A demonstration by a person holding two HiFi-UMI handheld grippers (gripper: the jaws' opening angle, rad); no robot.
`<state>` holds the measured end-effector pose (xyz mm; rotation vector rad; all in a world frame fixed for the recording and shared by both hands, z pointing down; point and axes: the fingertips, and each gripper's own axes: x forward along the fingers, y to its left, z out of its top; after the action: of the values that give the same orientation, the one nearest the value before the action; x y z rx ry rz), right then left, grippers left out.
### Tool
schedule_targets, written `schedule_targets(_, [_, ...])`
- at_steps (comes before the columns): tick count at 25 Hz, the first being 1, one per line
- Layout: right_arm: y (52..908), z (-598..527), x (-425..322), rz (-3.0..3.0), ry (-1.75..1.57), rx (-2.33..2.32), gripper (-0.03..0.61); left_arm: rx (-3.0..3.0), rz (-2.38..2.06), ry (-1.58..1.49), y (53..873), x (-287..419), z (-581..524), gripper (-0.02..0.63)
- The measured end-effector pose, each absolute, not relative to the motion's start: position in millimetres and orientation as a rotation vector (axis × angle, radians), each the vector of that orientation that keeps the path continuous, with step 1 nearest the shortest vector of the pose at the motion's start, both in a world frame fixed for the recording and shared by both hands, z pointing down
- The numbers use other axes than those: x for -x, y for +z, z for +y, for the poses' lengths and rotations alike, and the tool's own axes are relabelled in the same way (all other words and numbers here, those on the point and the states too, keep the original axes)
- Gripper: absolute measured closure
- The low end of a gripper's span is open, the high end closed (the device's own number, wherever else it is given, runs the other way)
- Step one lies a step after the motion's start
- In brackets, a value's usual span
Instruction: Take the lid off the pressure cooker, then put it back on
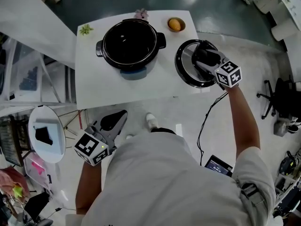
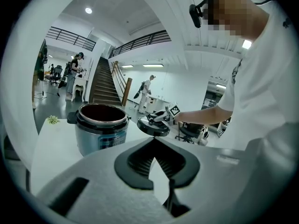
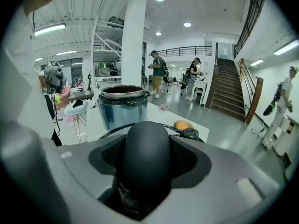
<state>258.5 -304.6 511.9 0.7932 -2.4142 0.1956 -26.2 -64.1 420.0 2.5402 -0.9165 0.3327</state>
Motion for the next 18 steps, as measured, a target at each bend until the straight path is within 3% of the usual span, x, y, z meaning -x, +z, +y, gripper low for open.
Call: schedule_targets(18, [375.4, -286.6, -210.5, -2.487, 0.049, -0.669, 0.287, -2.564, -0.943, 0.227, 410.2, 61.2, -33.4, 0.607])
